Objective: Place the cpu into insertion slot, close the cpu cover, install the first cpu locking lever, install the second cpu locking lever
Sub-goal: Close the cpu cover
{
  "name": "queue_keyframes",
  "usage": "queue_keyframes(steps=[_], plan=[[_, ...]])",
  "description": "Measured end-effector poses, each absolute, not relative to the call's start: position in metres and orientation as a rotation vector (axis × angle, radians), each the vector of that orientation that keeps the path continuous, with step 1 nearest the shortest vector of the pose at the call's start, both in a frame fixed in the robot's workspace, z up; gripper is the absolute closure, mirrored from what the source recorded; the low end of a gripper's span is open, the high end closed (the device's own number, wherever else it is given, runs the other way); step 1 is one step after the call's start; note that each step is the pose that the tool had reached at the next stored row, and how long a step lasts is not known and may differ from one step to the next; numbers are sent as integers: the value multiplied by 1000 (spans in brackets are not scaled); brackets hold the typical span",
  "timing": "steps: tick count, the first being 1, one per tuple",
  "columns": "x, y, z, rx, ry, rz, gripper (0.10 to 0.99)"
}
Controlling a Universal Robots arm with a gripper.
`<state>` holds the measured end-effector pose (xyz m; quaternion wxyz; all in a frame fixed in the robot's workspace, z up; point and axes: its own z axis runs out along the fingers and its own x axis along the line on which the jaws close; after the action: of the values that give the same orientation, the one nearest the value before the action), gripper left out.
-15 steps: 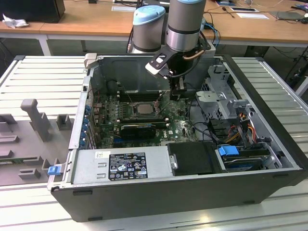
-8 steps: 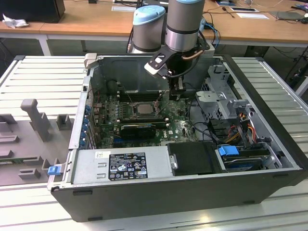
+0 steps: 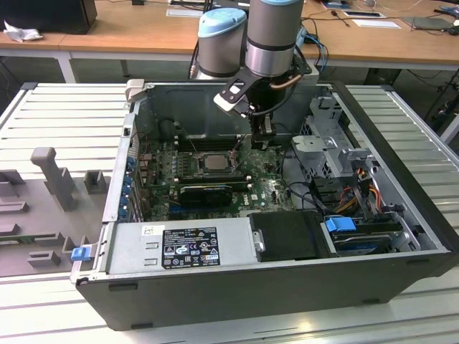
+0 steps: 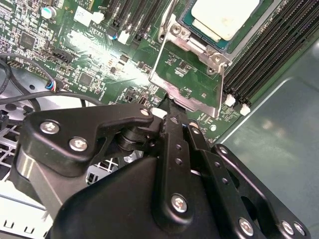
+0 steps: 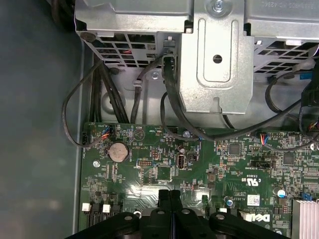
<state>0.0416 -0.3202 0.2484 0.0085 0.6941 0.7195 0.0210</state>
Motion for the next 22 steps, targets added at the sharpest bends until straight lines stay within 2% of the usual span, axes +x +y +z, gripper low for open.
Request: queue_keyframes(steps=[22], plan=[[34,-320,248,2169,2248,66,980]])
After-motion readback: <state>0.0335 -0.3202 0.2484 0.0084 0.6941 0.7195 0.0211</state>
